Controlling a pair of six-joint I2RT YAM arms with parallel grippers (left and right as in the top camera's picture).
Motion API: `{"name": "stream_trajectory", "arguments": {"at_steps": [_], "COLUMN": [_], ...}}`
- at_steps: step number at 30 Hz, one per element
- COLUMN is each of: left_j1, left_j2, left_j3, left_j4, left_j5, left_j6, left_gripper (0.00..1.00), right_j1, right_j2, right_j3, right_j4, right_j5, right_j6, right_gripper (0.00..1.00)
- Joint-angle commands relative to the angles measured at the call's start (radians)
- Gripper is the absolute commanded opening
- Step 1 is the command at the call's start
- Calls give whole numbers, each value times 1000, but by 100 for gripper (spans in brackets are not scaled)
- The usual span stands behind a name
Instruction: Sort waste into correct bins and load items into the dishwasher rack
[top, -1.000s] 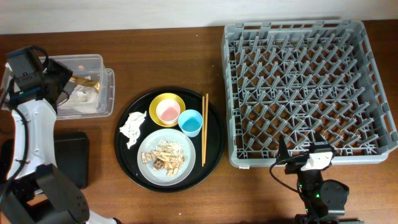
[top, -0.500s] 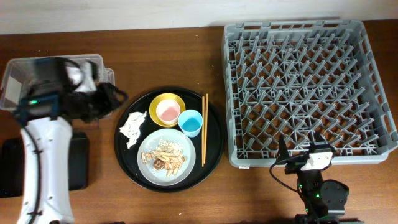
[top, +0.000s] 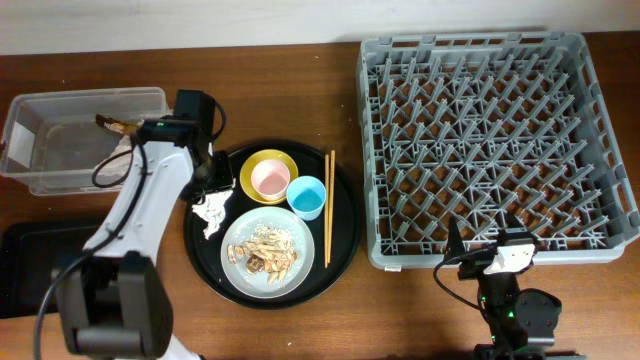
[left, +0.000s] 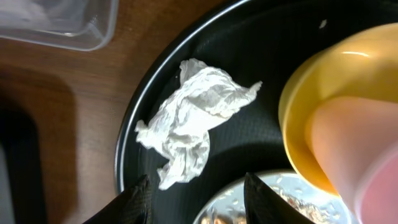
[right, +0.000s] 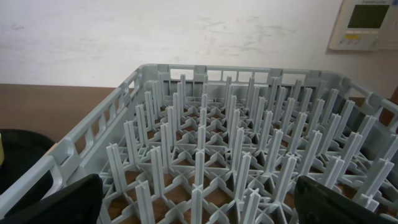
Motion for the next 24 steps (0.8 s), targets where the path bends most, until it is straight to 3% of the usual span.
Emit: {"name": "stream_trajectory", "arguments": {"at_steps": [1, 2, 13, 15, 17, 18, 24], "left_j1": [-4, -4, 20, 20, 19, 28, 131], "left_j2": [95, 123, 284, 284, 283, 278, 161], "left_j3": [-8, -8, -8, -8, -3, 14, 232], "left_j4": [46, 64, 154, 154, 145, 122, -23], "left_j5": [22, 60, 24, 24, 43, 63, 346], "left_j6": [40, 83, 112, 111, 111, 111, 111], "left_gripper": [47, 47, 48, 38, 7, 0, 0], "right_j1": [-6, -6, -6, -6, -6, -6, -6], "right_j2": [-7, -7, -7, -7, -7, -7, -7], "right_j3": [-7, -7, -7, -7, -7, -7, -7], "right_j4": [-2, -2, -2, -2, -2, -2, -2], "right_j5": [-2, -2, -2, -2, -2, -2, -2], "right_j6": [3, 3, 3, 3, 3, 3, 3], "right_gripper": [98, 98, 98, 98, 98, 98, 98]}}
